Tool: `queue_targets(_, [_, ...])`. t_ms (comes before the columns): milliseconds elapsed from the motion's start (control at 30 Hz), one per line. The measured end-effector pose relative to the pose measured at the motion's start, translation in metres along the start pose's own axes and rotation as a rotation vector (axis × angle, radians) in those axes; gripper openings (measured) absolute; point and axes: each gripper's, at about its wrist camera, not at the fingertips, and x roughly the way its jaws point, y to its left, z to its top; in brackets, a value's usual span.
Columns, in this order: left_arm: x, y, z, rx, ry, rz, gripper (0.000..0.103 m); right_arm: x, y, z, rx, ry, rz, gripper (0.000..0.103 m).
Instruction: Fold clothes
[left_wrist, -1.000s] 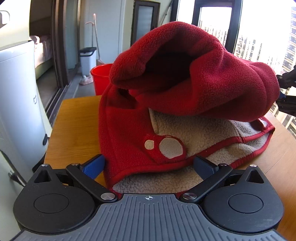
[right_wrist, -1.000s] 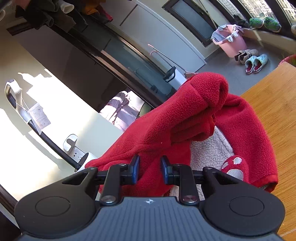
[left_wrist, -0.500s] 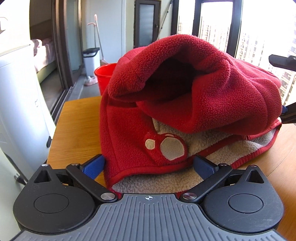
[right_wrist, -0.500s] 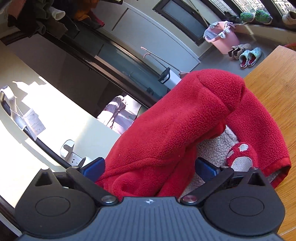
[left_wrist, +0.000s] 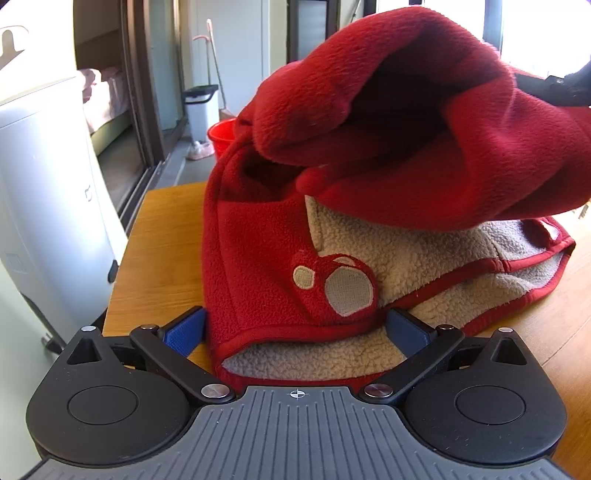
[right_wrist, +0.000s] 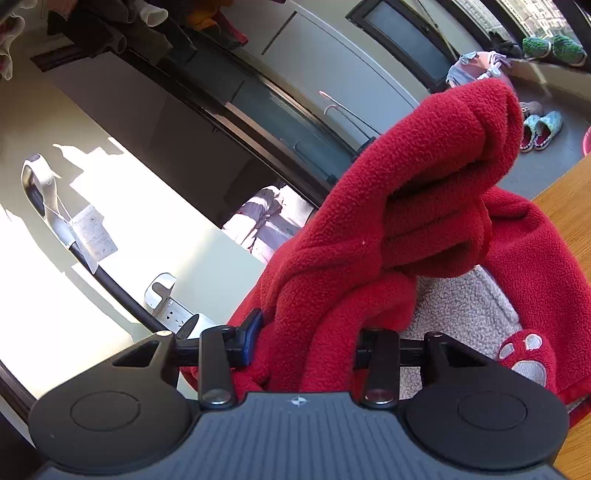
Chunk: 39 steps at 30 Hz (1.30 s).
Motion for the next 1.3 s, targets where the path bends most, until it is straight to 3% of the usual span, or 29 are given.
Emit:
queue_targets(67, [0.002,0.003,0.001,-0.006,-0.002,0.004,0.103,-0.012,-0.01,-0.007,0.02,-0.008,-0.008,0.042])
queue_targets(200, [0.003,0.01,0.002,-0.04,-0.008,0.023,0.103,-0.004,-0.034,-0.06,0.069,0.043,-0.078,0.043])
queue_targets(367, [-0.021,0.026,-0.008,-0.094,-0.032,-0.006,0.103,0.0,-0.018,-0.065,-0.029,0.04,-0.091,0.046])
queue_targets(500, [-0.069,0.042,-0.01,-0.136,-0.121,-0.08,0.103,0.005,-0.016,-0.056,-0.097,0.069,-0.098,0.047])
queue_targets(633, [-0.103,0.026,0.018,-0.121,-0.278,-0.263,0.103,0.011,-0.014,-0.047,-0.157,0.088,-0.096,0.049])
queue_targets(733, [-0.088,-0.013,0.042,-0.006,-0.313,-0.326,0.103,0.013,-0.014,-0.04,-0.18,0.102,-0.089,0.052])
queue_targets(767, [-0.074,-0.025,0.047,0.025,-0.294,-0.315,0.103,0.011,-0.014,-0.039,-0.177,0.113,-0.082,0.054])
queue_targets(833, [-0.043,-0.037,0.05,0.066,-0.229,-0.262,0.103,-0.003,-0.012,-0.037,-0.203,0.135,-0.099,0.072])
queue_targets(900, [-0.022,-0.039,0.042,0.094,-0.2,-0.212,0.103,-0.03,-0.004,-0.036,-0.295,0.132,-0.11,0.075])
queue_targets(1033, [-0.016,-0.027,0.028,0.028,-0.21,-0.249,0.103,-0.081,0.014,-0.017,-0.42,-0.008,-0.138,0.078])
queue_targets(1133, [-0.03,-0.017,0.027,-0.025,-0.242,-0.277,0.103,-0.092,0.004,0.011,-0.324,-0.131,-0.212,0.078])
queue_targets(1200, [-0.039,-0.007,0.029,-0.079,-0.264,-0.29,0.103,-0.086,-0.011,0.019,-0.236,-0.15,-0.264,0.078])
queue_targets(1300, [-0.045,0.017,0.028,-0.21,-0.276,-0.324,0.103,-0.076,-0.03,0.01,-0.163,-0.127,-0.266,0.083])
